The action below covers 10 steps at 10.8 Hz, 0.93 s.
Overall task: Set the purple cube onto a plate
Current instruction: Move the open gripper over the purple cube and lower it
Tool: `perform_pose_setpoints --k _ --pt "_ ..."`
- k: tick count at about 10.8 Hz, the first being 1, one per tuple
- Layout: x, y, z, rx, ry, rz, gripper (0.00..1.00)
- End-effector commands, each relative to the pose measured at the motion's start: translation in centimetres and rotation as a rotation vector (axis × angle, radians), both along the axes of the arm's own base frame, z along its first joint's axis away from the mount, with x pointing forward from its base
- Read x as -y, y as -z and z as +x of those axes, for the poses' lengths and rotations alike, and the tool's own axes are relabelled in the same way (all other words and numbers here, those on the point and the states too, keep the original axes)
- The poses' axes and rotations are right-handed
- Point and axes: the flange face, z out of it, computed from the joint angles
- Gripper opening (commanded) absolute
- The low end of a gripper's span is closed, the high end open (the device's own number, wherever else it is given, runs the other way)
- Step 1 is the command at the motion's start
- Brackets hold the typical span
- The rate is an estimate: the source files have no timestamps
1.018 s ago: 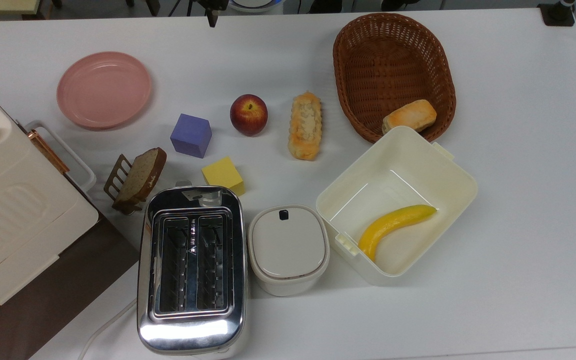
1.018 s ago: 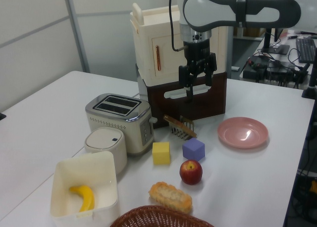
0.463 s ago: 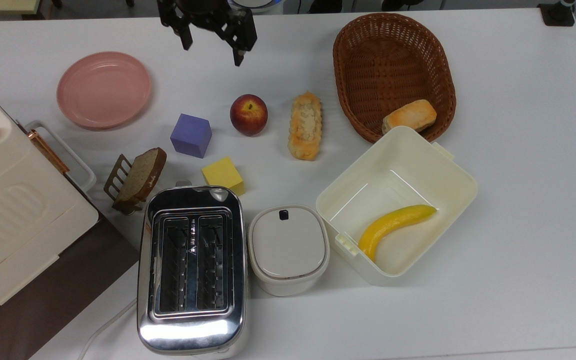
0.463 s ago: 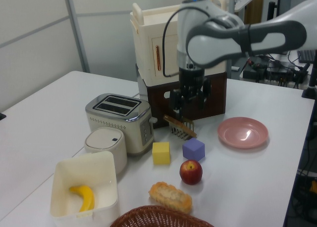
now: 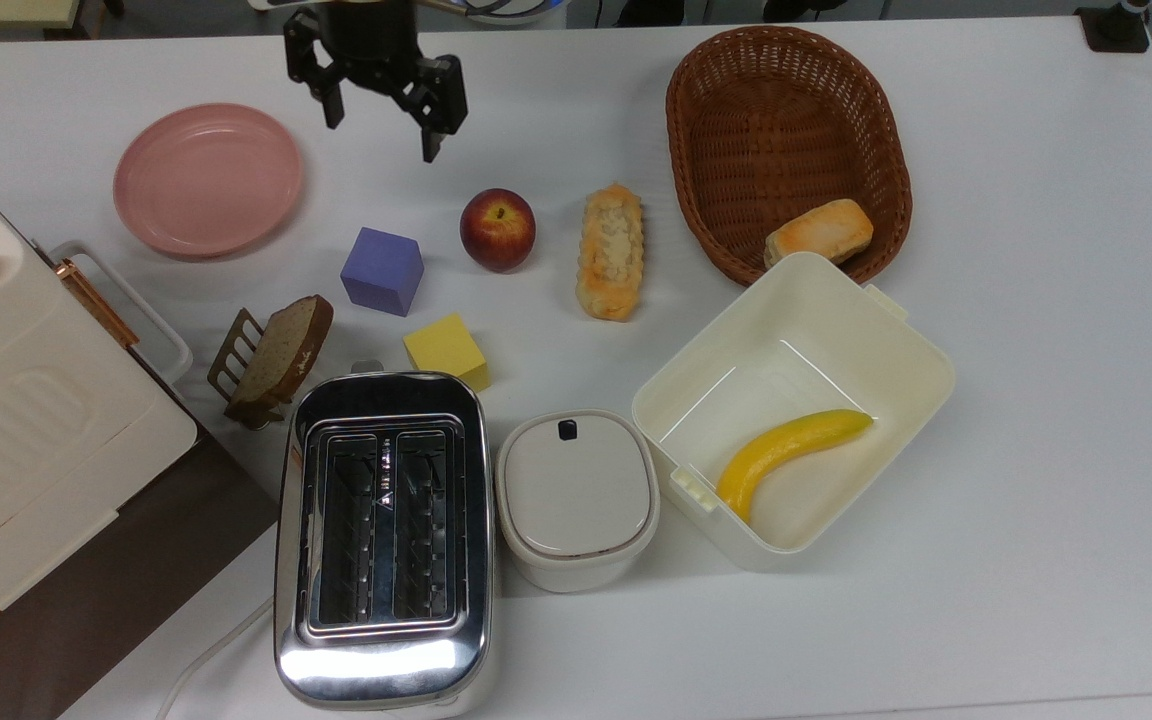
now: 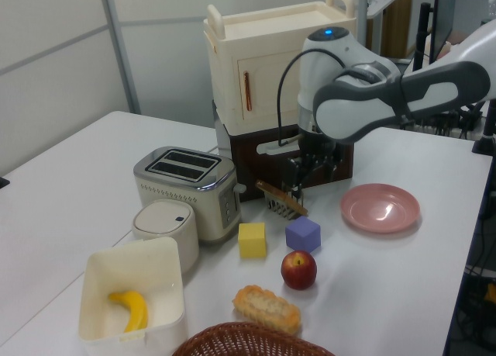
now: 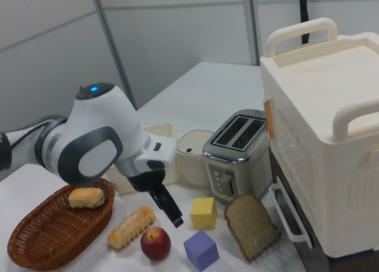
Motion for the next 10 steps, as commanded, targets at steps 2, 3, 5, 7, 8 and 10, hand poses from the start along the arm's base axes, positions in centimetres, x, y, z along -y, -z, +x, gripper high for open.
perform_pose_setpoints --k 2,3,5,7,8,10 --pt "0.7 2.9 -0.9 0.037 -0.047 -0.055 1.00" --pt "0.8 4.1 -0.6 0.013 -0.058 -0.070 1.00" --pt "1.2 6.4 0.5 0.013 -0.068 -0.082 1.00" --pt "1.6 8.5 1.8 0.005 -0.090 -0.106 1.00" --pt "2.4 9.1 2.2 -0.001 -0.077 -0.110 1.00" --pt "2.7 10.7 2.6 -0.021 -0.091 -0.126 1.00"
